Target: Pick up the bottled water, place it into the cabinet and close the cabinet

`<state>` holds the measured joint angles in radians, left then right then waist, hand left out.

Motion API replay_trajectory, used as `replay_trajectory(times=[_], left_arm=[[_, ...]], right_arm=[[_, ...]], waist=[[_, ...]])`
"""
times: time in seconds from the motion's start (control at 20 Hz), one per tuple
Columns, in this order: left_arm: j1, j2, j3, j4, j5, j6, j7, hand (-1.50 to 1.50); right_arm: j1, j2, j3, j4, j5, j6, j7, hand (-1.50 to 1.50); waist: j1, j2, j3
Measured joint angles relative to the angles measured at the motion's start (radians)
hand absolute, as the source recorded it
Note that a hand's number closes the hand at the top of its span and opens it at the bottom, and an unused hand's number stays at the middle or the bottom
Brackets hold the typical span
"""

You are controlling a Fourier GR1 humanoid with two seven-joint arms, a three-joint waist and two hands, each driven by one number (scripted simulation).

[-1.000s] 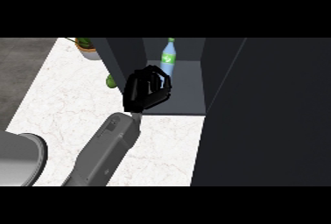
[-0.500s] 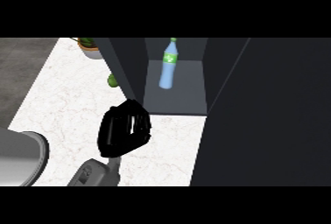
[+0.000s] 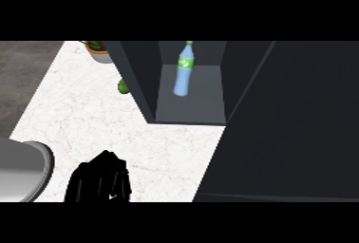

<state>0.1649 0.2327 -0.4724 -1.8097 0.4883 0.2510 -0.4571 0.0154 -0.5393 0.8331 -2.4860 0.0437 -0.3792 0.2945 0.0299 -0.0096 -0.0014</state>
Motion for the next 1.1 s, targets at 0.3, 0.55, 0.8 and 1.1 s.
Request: replay_trajectory(times=[0.3, 0.55, 0.8, 1.1], left_arm=[[0.206, 0.092, 0.013, -0.145, 0.013, -0.049, -0.059, 1.5], [0.334, 0.163, 0.057, -0.244, 0.046, -0.092, -0.087, 1.5], [0.446, 0.207, 0.113, -0.293, 0.084, -0.159, -0.139, 1.5], [0.564, 0.257, 0.195, -0.318, 0.141, -0.25, -0.189, 1.5]], right_arm=[[-0.091, 0.056, 0.005, 0.015, -0.001, 0.014, 0.109, 1.5], [-0.223, 0.181, 0.018, 0.046, 0.039, -0.004, 0.237, 1.5], [-0.399, 0.374, 0.005, 0.125, 0.089, -0.017, 0.36, 1.5], [-0.574, 0.493, -0.142, 0.282, 0.031, -0.026, 0.412, 1.5]], waist=[[-0.001, 0.0, -0.002], [-0.002, 0.0, -0.002], [-0.004, 0.003, -0.001], [-0.001, 0.007, 0.0]])
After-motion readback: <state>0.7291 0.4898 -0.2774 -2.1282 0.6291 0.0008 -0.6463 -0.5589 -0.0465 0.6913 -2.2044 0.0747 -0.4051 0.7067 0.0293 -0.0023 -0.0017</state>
